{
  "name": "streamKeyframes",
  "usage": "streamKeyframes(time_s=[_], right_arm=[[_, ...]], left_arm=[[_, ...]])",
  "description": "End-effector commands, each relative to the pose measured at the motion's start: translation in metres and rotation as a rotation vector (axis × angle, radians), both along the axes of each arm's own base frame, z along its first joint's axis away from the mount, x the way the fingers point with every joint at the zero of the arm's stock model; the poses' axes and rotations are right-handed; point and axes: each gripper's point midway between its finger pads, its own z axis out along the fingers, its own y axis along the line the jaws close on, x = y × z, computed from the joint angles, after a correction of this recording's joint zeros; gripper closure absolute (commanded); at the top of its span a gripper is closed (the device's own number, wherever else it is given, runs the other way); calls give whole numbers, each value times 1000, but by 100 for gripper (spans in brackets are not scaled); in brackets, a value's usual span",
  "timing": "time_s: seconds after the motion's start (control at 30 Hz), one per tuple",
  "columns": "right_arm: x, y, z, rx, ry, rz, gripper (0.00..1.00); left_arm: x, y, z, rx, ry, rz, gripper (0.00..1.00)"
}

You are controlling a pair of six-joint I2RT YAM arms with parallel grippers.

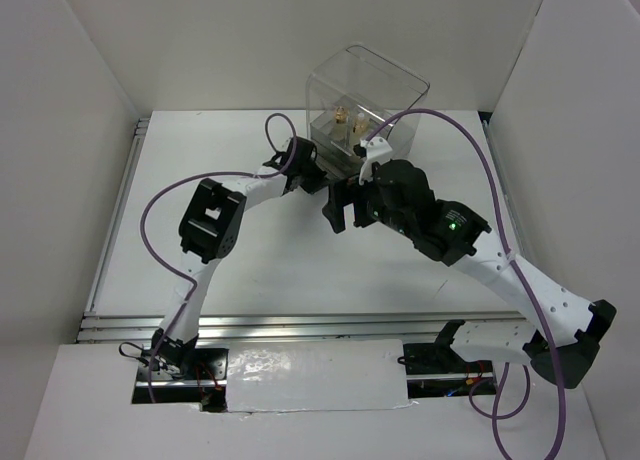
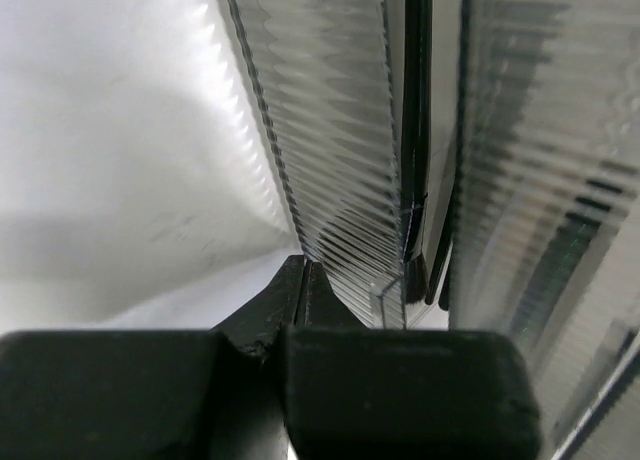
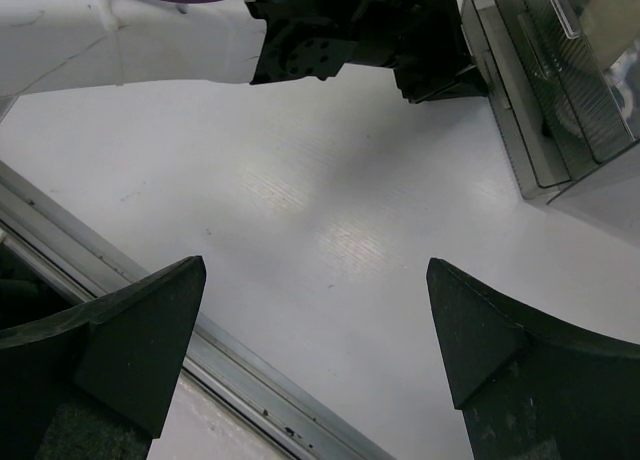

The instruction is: Organize the makeup

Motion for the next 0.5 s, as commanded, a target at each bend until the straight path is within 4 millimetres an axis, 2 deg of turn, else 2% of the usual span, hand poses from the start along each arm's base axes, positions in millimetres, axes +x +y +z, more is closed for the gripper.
streamKeyframes(time_s=[0.0,0.1,0.33,0.47], right_arm=[[6,0,-4,-15,-12,-8,0],[7,-1,-5,-21,-13,-16,0],[11,-3,-6,-31,-18,-28,0],[12,-5,-7,-36,-19,-32,0]], left_arm=[[16,-16,7,-46,-58,-33,96],[20,-19,11,-62,-74,-29,95],[28,-27,9,-89,-113,-58,83],[34,-34,18,-127,-159,-79,82]])
